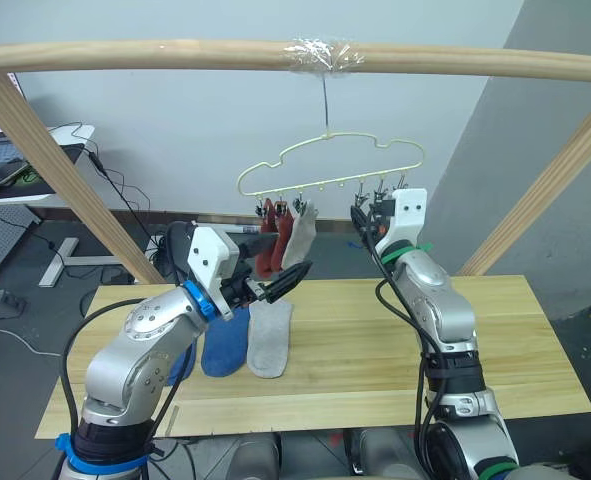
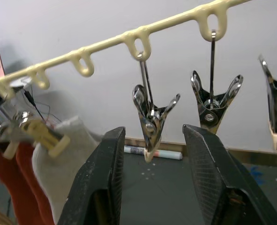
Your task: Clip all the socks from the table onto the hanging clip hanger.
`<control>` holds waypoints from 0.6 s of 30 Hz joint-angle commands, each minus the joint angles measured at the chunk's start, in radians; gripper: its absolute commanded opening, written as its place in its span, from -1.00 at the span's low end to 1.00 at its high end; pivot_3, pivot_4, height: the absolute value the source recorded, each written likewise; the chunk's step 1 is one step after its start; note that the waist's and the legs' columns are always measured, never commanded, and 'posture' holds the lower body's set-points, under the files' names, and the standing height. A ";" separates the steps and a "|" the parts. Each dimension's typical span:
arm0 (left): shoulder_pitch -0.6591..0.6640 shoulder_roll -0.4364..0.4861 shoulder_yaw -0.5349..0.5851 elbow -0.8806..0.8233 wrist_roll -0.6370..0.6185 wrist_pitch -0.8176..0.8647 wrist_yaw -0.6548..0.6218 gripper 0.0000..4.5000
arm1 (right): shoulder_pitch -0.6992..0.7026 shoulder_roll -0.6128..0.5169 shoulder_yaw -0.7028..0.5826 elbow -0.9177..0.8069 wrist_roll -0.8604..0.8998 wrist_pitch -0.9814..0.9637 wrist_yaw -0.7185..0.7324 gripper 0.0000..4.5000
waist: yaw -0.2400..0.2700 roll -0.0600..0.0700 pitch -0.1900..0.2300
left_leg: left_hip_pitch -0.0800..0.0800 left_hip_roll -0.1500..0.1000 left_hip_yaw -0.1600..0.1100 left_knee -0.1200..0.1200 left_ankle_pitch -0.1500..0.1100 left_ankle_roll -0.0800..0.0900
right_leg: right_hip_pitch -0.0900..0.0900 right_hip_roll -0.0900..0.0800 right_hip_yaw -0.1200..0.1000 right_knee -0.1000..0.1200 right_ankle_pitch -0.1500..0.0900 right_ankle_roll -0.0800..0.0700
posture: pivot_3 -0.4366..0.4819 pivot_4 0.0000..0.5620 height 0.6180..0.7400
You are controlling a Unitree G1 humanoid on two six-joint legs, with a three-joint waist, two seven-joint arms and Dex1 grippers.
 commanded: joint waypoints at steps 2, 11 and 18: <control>-0.009 -0.009 -0.003 -0.030 0.002 -0.015 0.003 1.00 | -0.062 0.011 -0.026 0.035 0.026 -0.036 -0.018 -0.10 | 0.000 0.000 0.000 | 0.000 0.000 0.000 0.000 0.000 0.000 | 0.000 0.000 0.000 0.000 0.000 0.000 | -0.06 -0.56 1.00; -0.021 -0.016 -0.002 -0.023 0.006 -0.022 -0.001 1.00 | -0.111 0.015 -0.003 0.098 0.007 -0.082 -0.011 -0.10 | 0.000 0.000 0.000 | 0.000 0.000 0.000 0.000 0.000 0.000 | 0.000 0.000 0.000 0.001 0.000 0.000 | -0.04 -0.54 1.00; -0.036 -0.022 0.000 -0.016 -0.001 -0.031 -0.014 1.00 | -0.141 0.023 -0.011 0.147 0.015 -0.113 -0.011 -0.10 | -0.001 0.000 0.000 | 0.000 0.000 0.000 0.000 0.000 0.000 | 0.000 0.000 0.000 0.001 0.001 -0.001 | -0.05 -0.55 1.00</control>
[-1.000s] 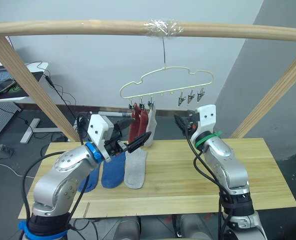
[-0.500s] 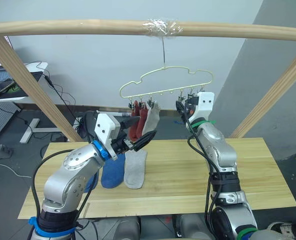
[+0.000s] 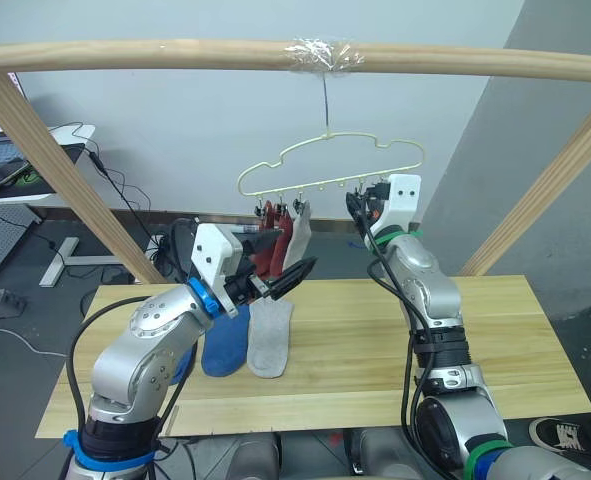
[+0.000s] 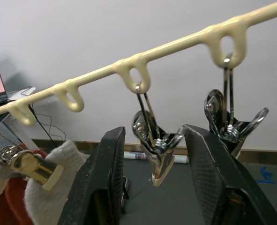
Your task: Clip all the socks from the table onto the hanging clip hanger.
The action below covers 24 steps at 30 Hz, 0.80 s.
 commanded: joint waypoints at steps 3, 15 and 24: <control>-0.012 -0.006 0.000 -0.015 -0.005 -0.017 -0.010 1.00 | -0.057 0.005 -0.002 0.010 0.019 -0.045 0.008 -0.10 | 0.000 0.000 0.000 | 0.000 0.000 0.000 0.000 0.000 0.000 | 0.000 0.000 0.000 0.000 0.000 0.000 | -0.06 -0.54 1.00; -0.030 -0.002 0.009 0.009 0.005 -0.022 -0.016 1.00 | -0.085 0.015 0.020 0.044 0.056 -0.016 0.080 -0.10 | -0.001 0.000 0.000 | 0.000 0.000 0.000 0.000 0.000 0.000 | 0.000 0.000 0.000 0.001 0.001 -0.001 | -0.03 -0.54 1.00; -0.024 -0.005 0.009 0.001 0.002 -0.016 -0.006 1.00 | -0.080 -0.008 0.047 0.065 0.036 0.002 0.095 -0.10 | 0.000 0.000 0.000 | 0.000 0.000 0.000 0.000 0.000 0.000 | 0.000 0.000 0.000 0.001 0.001 -0.001 | -0.03 -0.54 1.00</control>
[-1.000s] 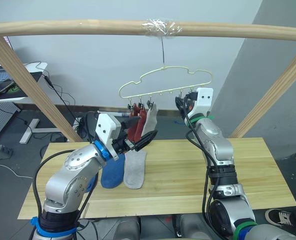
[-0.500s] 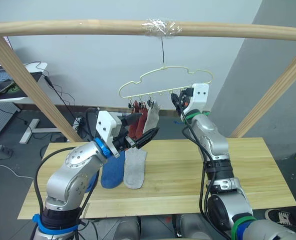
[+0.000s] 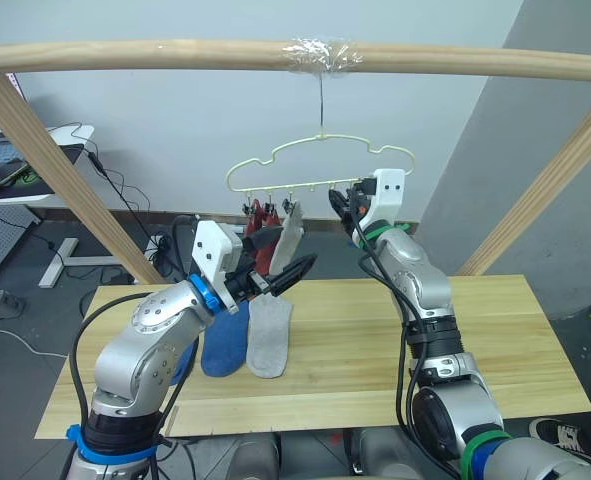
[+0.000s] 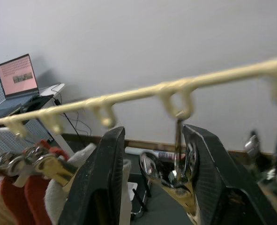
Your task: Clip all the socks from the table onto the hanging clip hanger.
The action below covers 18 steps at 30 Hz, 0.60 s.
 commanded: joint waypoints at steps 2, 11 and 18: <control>-0.012 -0.001 0.011 -0.029 0.001 -0.014 0.006 1.00 | -0.025 -0.013 0.022 -0.009 -0.005 -0.001 0.017 -0.10 | 0.000 0.000 0.000 | 0.000 0.000 0.000 0.000 0.000 0.000 | 0.000 0.000 0.000 0.000 0.000 0.000 | -0.03 -0.54 1.00; -0.018 -0.004 0.005 -0.031 -0.002 -0.013 0.013 1.00 | -0.028 -0.023 0.009 -0.012 0.001 -0.025 0.004 -0.10 | 0.000 0.000 0.000 | 0.000 0.000 0.000 0.000 0.000 0.000 | 0.000 0.000 0.000 0.000 0.000 0.000 | -0.04 -0.56 1.00; -0.020 0.000 0.005 -0.026 0.000 -0.016 0.009 1.00 | -0.034 -0.036 -0.001 -0.011 -0.004 -0.046 -0.005 -0.10 | 0.000 0.000 0.000 | 0.000 0.000 0.000 0.000 0.000 0.000 | 0.000 0.000 0.000 0.001 0.000 0.000 | -0.04 -0.58 1.00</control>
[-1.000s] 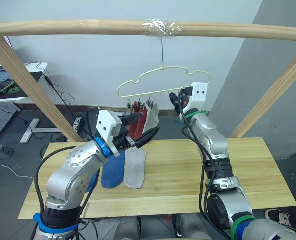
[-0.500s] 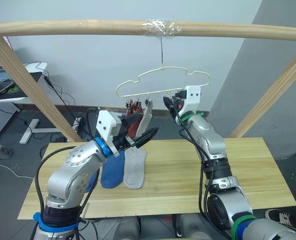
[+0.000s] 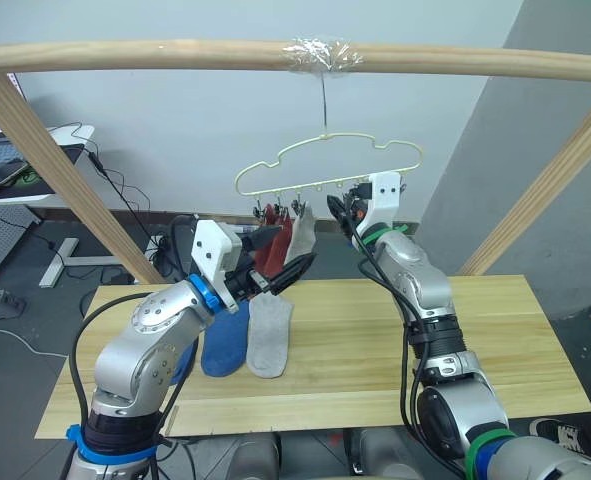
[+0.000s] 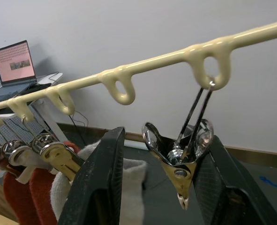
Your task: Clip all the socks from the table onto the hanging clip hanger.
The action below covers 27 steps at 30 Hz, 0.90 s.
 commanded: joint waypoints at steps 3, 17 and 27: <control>-0.023 -0.001 0.004 -0.023 0.000 -0.016 -0.006 1.00 | -0.032 -0.008 -0.008 -0.026 0.001 -0.030 -0.012 -0.10 | 0.000 0.000 0.000 | 0.000 0.000 0.000 0.000 0.000 0.000 | 0.000 0.000 0.000 0.000 0.000 0.000 | -0.04 -0.58 1.00; -0.023 -0.009 -0.001 -0.023 0.000 -0.014 -0.003 1.00 | -0.034 -0.015 -0.012 -0.025 0.003 -0.028 -0.013 -0.10 | -0.002 0.000 0.000 | 0.001 0.000 0.000 0.001 0.000 0.000 | 0.000 0.000 0.000 0.002 0.000 0.000 | -0.06 -0.57 1.00; -0.025 -0.009 -0.001 -0.023 -0.001 -0.013 -0.003 1.00 | -0.035 -0.019 -0.012 -0.027 0.002 -0.030 -0.018 -0.10 | -0.002 0.000 0.000 | 0.004 0.000 0.000 0.002 0.001 0.001 | 0.000 0.000 0.001 0.008 -0.002 0.001 | -0.06 -0.57 1.00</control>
